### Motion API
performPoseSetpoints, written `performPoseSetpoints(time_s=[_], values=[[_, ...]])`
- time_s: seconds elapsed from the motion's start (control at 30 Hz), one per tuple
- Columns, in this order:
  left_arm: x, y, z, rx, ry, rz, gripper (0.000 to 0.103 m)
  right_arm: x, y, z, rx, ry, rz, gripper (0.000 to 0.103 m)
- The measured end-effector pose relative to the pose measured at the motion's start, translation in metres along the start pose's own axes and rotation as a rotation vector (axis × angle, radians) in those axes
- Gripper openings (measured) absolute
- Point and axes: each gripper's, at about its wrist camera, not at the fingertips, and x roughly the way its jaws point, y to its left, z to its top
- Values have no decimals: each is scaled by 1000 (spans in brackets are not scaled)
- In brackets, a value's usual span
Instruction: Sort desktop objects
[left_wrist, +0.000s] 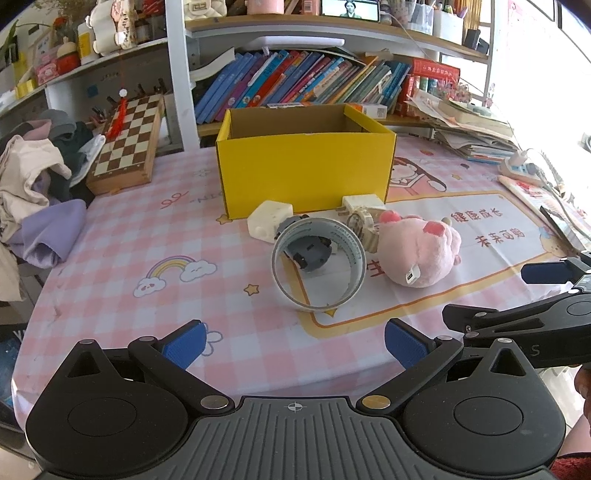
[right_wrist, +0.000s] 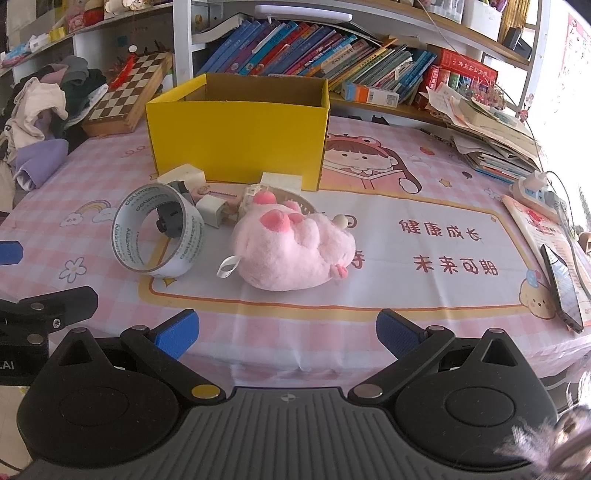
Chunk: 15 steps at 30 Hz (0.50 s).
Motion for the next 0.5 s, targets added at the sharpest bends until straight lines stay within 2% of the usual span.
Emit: performPoseSetpoints(time_s=[0.5], values=[[-1, 4, 1, -11, -13, -17, 103, -1, 2, 2, -3, -6, 6, 103]])
